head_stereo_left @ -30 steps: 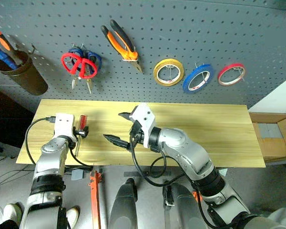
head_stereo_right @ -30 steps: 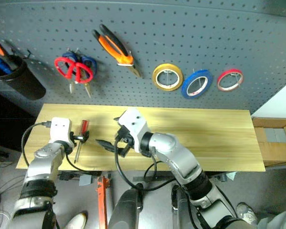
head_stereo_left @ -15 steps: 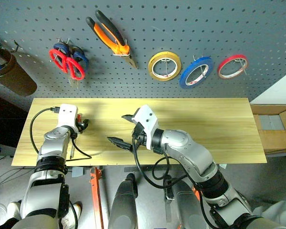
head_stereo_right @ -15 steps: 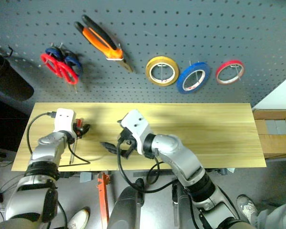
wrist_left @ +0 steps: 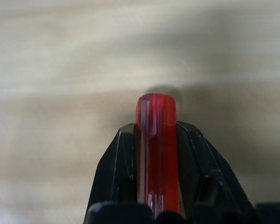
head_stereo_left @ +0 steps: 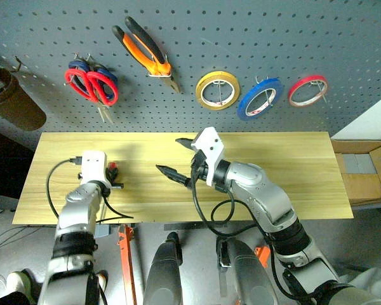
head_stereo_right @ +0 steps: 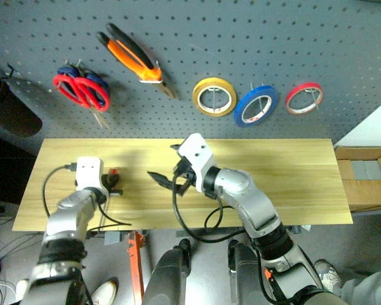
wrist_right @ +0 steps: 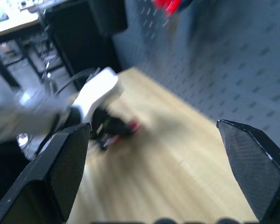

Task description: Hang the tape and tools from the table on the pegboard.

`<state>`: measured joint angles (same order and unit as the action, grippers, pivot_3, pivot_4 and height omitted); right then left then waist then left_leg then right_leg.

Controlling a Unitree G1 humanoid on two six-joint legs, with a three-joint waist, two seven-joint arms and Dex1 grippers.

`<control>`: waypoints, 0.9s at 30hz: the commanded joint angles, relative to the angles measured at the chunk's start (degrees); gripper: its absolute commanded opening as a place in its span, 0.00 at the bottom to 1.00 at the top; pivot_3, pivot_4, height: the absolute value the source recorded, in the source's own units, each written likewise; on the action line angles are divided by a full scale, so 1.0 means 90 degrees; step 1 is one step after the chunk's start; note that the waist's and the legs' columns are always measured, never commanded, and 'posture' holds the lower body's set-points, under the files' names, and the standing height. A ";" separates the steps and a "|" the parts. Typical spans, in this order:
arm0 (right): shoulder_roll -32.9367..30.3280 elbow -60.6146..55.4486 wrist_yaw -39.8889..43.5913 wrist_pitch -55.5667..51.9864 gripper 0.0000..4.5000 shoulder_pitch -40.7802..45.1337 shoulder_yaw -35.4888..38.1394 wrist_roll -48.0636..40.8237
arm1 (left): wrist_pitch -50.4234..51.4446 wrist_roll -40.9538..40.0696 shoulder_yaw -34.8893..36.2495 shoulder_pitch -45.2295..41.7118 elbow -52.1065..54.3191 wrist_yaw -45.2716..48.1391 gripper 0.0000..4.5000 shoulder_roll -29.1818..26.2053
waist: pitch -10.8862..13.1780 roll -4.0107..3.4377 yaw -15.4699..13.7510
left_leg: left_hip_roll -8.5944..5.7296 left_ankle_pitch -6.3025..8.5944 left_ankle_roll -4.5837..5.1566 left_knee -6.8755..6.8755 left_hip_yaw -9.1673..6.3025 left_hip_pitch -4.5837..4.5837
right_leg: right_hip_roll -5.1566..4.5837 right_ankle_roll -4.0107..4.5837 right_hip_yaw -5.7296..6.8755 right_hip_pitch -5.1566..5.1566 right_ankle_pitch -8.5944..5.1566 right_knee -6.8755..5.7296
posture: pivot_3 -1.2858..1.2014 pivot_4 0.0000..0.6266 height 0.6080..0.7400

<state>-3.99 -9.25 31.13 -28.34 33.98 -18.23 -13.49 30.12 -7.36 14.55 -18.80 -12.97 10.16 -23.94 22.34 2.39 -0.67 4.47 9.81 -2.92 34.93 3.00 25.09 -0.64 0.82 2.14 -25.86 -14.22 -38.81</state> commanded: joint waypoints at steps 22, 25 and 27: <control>0.0853 0.0610 0.0162 0.1275 1.00 0.0931 0.0761 -0.0693 | -0.4541 0.1596 0.0342 -0.3746 -0.0369 -0.1568 0.18 -0.2000 | -0.0838 0.0119 -0.0353 | -0.0040 -0.0061 -0.0009 0.0005 -0.0148 0.0067 | 0.0029 0.0043 0.0172 0.0009 0.0026 0.0021 | 0.60 0.22 1.00; 0.1054 0.0726 0.0065 0.1530 1.00 0.1116 0.0781 -0.0659 | -0.5110 0.1375 0.0292 -0.4507 -0.1747 -0.1434 0.18 -0.2085 | -0.0839 0.0121 -0.0420 | -0.0024 -0.0065 -0.0012 0.0013 -0.0152 0.0074 | 0.0047 0.0049 0.0181 0.0007 0.0031 0.0019 | 0.60 0.24 1.00; 0.1151 0.0830 0.0055 0.1740 1.00 0.1279 0.0687 -0.0524 | -0.5268 0.1185 0.0273 -0.4975 -0.2427 -0.1286 0.18 -0.2006 | -0.0843 0.0125 -0.0434 | -0.0026 -0.0066 -0.0014 0.0013 -0.0150 0.0073 | 0.0051 0.0051 0.0180 0.0008 0.0032 0.0013 | 0.59 0.25 1.00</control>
<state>5.40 -1.07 31.94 -15.47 43.89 -12.12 -18.94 -14.47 5.05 16.55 -60.48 -30.91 -2.51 -41.80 14.75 3.51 -4.58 4.20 9.22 -3.05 35.06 1.64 25.74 -0.18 1.28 3.78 -25.79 -13.92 -38.75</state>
